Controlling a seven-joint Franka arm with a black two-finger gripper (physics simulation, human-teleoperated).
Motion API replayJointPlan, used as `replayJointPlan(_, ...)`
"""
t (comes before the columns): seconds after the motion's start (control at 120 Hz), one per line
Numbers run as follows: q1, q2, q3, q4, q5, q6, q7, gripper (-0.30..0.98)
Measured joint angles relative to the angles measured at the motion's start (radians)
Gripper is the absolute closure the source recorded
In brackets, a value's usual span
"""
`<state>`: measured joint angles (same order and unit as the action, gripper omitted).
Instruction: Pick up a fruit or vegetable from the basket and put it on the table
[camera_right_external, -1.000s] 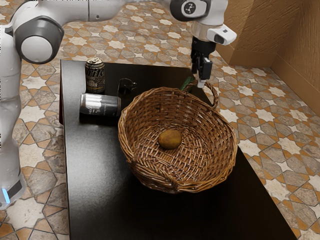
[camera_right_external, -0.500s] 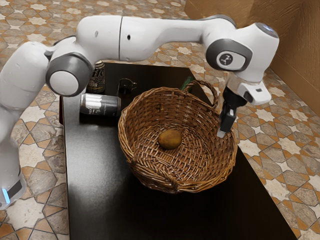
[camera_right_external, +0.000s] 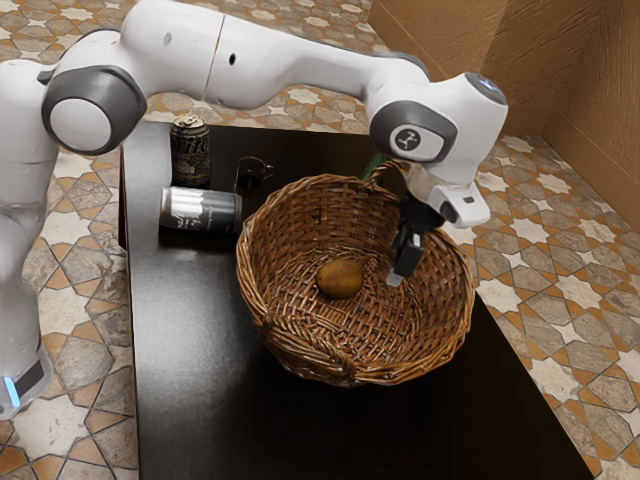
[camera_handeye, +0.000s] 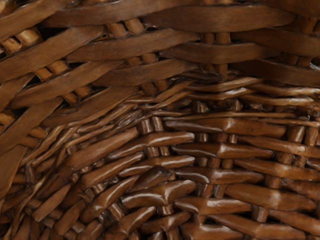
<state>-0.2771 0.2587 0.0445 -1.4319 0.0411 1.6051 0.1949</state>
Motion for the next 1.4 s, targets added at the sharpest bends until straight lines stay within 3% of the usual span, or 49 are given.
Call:
replayJointPlan(0.142,-0.001,0.001,-0.049,-0.014,-0.054,0.035,-0.010,0.00)
replayJointPlan(0.342,-0.001,-0.044,-0.068,-0.109,-0.074,0.081,-0.023,0.00)
replayJointPlan(0.725,0.035,-0.297,-0.064,-0.356,-0.064,0.099,-0.040,0.00)
replayJointPlan(1.4,0.030,-0.293,-0.068,-0.461,-0.060,0.207,-0.054,0.00)
